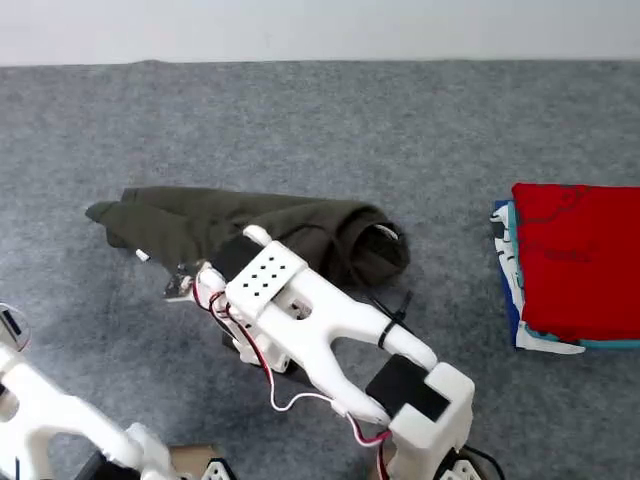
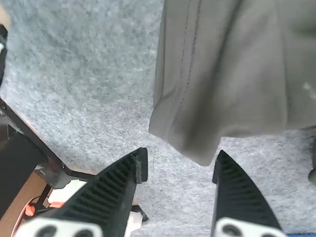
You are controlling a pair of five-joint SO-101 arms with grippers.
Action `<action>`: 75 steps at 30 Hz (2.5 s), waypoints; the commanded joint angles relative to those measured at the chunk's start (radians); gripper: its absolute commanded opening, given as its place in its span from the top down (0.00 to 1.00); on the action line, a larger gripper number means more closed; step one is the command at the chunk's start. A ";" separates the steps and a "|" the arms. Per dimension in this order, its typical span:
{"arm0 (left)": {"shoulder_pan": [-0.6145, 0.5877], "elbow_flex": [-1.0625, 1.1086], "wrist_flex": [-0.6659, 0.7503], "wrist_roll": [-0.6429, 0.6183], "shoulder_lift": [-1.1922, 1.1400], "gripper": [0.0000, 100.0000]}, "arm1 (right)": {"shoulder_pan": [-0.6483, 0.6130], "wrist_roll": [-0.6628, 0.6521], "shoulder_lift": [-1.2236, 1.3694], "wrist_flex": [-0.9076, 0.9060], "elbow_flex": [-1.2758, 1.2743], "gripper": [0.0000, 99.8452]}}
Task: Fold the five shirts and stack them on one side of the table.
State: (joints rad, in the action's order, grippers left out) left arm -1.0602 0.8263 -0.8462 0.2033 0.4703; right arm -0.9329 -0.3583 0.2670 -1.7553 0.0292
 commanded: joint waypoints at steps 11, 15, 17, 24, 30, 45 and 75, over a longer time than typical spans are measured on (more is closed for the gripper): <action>-0.006 -0.039 0.017 0.009 0.043 0.83 | 0.016 0.008 0.193 0.007 0.008 0.78; -0.008 -0.041 0.017 0.006 0.043 0.83 | -0.004 0.011 0.186 -0.008 0.011 0.78; -0.008 -0.041 0.017 0.006 0.043 0.83 | -0.019 0.012 0.151 -0.036 0.015 0.78; -0.008 -0.041 0.017 0.005 0.043 0.83 | -0.108 0.028 -0.076 -0.042 -0.034 0.78; -0.002 -0.039 0.017 0.005 0.043 0.83 | -0.157 0.075 -0.128 -0.002 -0.209 0.78; 0.000 -0.033 0.017 0.005 0.043 0.83 | 0.018 -0.044 0.041 0.239 -0.247 0.78; 0.000 -0.031 0.017 0.005 0.041 0.83 | 0.012 -0.044 0.309 0.143 0.028 0.99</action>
State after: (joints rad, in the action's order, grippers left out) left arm -1.0602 0.8263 -0.8462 0.2033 0.4703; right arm -0.9145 -0.3936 0.5846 -1.5881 0.0199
